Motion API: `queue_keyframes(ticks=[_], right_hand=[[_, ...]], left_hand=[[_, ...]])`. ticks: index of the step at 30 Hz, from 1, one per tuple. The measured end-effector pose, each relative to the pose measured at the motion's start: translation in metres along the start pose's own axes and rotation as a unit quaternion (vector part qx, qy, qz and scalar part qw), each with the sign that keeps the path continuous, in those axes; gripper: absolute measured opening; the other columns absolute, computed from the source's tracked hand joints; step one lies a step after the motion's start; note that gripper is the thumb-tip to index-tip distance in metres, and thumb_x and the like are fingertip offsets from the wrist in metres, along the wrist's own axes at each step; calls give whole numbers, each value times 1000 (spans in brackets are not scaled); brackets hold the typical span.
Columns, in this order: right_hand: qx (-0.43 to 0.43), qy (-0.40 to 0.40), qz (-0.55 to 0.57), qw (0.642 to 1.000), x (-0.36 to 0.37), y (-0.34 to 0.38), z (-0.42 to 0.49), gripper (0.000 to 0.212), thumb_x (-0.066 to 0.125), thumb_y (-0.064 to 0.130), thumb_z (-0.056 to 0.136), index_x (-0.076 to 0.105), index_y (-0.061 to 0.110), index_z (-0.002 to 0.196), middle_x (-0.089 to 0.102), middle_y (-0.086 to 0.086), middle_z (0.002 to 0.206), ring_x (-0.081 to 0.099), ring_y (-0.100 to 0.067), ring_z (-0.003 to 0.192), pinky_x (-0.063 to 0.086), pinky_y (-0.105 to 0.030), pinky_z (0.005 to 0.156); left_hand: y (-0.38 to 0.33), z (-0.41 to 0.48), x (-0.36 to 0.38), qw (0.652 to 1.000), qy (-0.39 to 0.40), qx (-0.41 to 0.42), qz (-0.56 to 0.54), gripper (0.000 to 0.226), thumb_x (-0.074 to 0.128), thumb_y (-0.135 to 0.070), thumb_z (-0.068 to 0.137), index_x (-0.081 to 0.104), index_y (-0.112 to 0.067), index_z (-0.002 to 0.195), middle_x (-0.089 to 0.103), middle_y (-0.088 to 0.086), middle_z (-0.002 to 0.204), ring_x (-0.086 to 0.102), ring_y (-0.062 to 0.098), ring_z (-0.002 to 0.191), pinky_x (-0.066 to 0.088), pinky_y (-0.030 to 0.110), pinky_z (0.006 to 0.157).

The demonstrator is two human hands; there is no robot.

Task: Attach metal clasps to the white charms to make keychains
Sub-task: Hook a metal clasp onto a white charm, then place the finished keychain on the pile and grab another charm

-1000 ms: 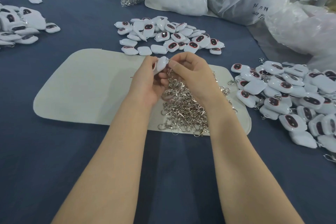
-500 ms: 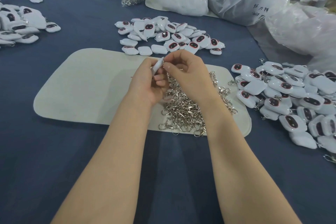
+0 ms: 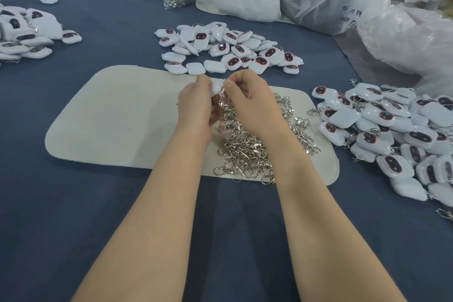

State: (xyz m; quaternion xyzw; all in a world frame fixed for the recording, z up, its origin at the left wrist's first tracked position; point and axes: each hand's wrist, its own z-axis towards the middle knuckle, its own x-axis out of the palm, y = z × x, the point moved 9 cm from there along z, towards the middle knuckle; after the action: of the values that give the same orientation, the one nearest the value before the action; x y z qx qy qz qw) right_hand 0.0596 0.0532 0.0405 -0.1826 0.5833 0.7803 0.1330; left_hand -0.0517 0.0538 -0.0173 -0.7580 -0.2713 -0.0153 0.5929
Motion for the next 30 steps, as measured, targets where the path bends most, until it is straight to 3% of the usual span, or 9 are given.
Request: queue_keyframes(ticks=[4, 6, 10, 12, 14, 17, 22, 25, 30], right_hand=[[46, 22, 63, 997, -3, -6, -1, 17, 51, 15, 96, 57, 15, 80, 58, 0, 67, 52, -11, 60, 46, -27, 61], [73, 49, 115, 990, -1, -11, -1, 23, 51, 10, 95, 57, 12, 74, 55, -1, 63, 49, -13, 57, 43, -26, 58], [171, 115, 246, 947, 3, -27, -8, 22, 50, 3, 95, 56, 4, 74, 52, -5, 64, 51, -12, 55, 49, -22, 54], [216, 127, 273, 929, 3, -36, -12, 20, 51, 1, 94, 57, 2, 75, 55, -4, 60, 52, -14, 54, 51, -22, 52], [228, 121, 288, 922, 2, -40, -13, 17, 53, 1, 93, 58, 1, 77, 58, -3, 57, 53, -14, 54, 51, -21, 51], [203, 102, 307, 924, 1, -37, -9, 17, 55, 6, 94, 58, 5, 77, 58, 0, 58, 54, -11, 53, 49, -19, 50], [195, -14, 194, 961, -19, -52, -2, 25, 54, 22, 97, 61, 13, 74, 62, 3, 70, 61, -12, 68, 53, -24, 66], [154, -58, 105, 981, -29, -48, 2, 26, 54, 35, 95, 65, 19, 77, 66, 9, 74, 61, -8, 71, 53, -29, 73], [128, 75, 59, 987, -10, -40, -3, 32, 62, 42, 88, 61, 21, 64, 52, 8, 54, 43, -10, 49, 36, -25, 52]], left_hand=[[-19, -2, -5, 987, -38, 121, 96, 16, 47, -18, 86, 47, -18, 70, 47, 2, 68, 40, 19, 60, 35, 28, 57], [-31, -9, -4, 968, -49, 201, 142, 18, 48, -18, 87, 47, -23, 70, 48, -7, 65, 42, 12, 62, 35, 27, 64], [-48, -30, 9, 898, -40, 351, 261, 10, 47, -23, 89, 49, -21, 80, 47, -12, 55, 46, 2, 53, 31, 15, 51], [-49, -36, 18, 867, -29, 388, 312, 9, 45, -26, 89, 50, -21, 84, 47, -13, 55, 47, 4, 52, 30, 19, 50], [-49, -38, 20, 861, -25, 394, 320, 9, 45, -26, 90, 50, -20, 85, 47, -13, 55, 47, 5, 53, 29, 22, 51], [-46, -27, 11, 909, -32, 337, 243, 13, 47, -22, 93, 49, -20, 80, 48, -13, 57, 45, 0, 54, 33, 14, 52], [-23, -4, 6, 974, -7, 170, 152, 21, 44, -22, 93, 44, -19, 72, 47, 4, 71, 40, 18, 64, 33, 34, 64], [-20, -4, 9, 973, 3, 162, 167, 18, 40, -20, 93, 45, -19, 76, 48, 2, 72, 41, 21, 68, 31, 33, 63], [-25, -18, 19, 938, 8, 230, 260, 12, 35, -27, 99, 43, -18, 99, 50, -11, 75, 47, 3, 68, 35, 32, 66]])
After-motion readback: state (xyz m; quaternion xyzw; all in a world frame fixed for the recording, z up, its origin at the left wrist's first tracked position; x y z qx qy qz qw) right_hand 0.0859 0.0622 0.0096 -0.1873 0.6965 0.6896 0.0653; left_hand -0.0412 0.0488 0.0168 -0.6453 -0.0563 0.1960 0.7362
